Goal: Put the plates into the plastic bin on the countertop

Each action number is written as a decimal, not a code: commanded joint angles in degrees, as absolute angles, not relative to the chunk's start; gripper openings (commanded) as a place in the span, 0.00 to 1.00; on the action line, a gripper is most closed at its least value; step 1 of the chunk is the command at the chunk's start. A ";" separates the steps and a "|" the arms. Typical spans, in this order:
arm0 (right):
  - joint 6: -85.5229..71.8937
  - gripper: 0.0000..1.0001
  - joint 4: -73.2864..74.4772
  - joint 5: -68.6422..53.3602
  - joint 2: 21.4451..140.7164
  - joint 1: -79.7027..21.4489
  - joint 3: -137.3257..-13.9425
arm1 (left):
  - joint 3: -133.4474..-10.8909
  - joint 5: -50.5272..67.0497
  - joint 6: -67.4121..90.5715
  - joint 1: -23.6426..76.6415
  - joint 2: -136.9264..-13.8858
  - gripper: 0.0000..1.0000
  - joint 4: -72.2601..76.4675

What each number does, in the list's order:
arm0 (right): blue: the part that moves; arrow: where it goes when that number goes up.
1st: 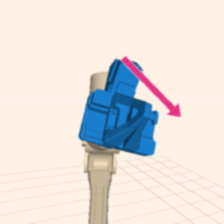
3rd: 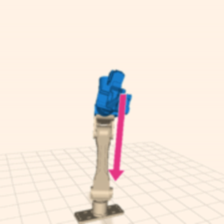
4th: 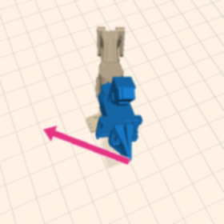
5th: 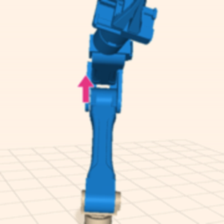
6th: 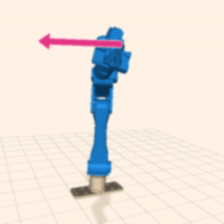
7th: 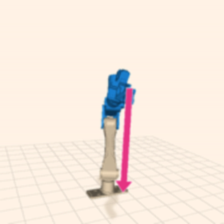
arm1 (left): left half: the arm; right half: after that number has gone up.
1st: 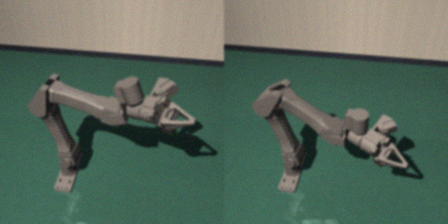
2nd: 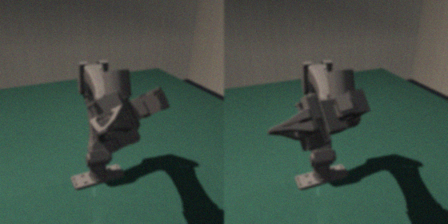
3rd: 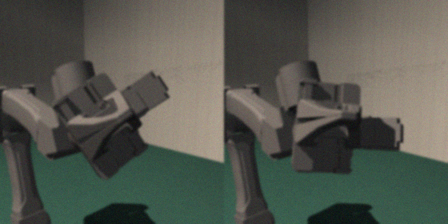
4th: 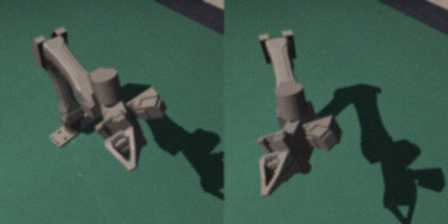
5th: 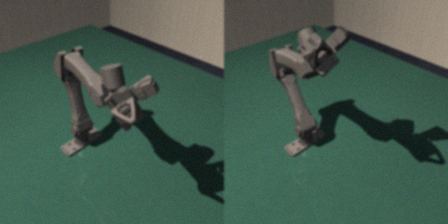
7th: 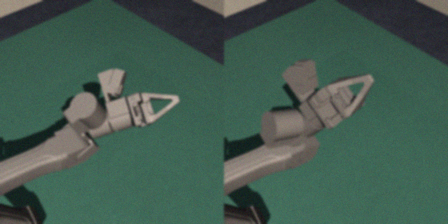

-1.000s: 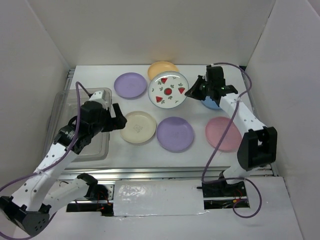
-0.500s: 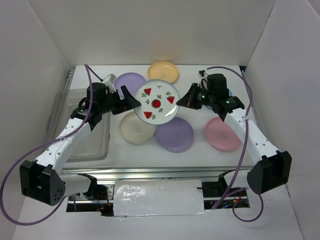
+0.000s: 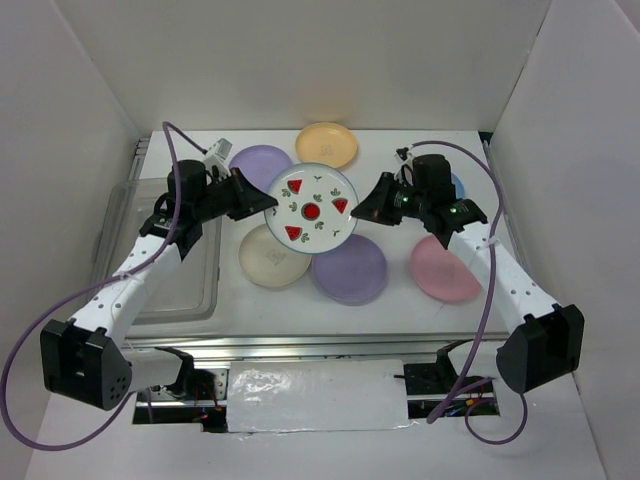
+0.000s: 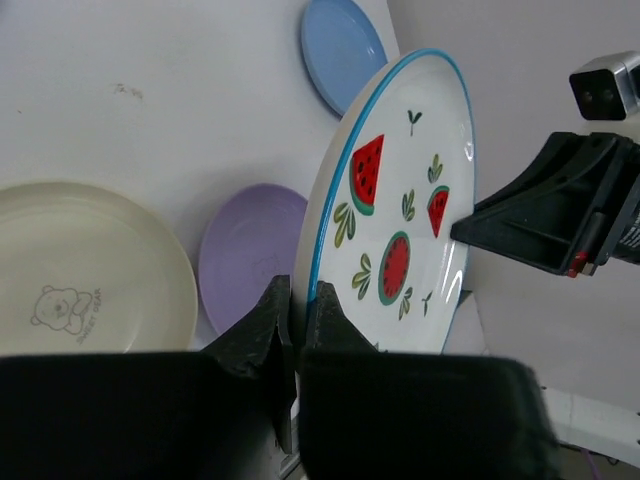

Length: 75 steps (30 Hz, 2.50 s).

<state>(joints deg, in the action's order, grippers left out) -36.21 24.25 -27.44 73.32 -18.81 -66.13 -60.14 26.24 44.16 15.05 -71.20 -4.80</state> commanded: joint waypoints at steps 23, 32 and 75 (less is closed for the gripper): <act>-38.58 1.00 7.03 -37.43 64.42 -14.77 -49.84 | -52.92 -12.21 58.71 -19.59 -55.10 0.00 -23.12; -36.13 1.00 7.64 -40.25 62.50 -14.33 -48.34 | -52.29 -10.46 59.68 -21.71 -66.17 0.00 -16.62; -46.84 1.00 20.39 5.70 69.34 -18.37 -40.52 | -67.15 -3.43 34.99 -19.52 -62.15 0.99 -40.25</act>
<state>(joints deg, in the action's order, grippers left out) -43.11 18.79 -2.94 68.55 -18.28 -41.50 -66.39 -8.16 43.31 -21.17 -65.34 -36.69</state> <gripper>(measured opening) 0.997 0.993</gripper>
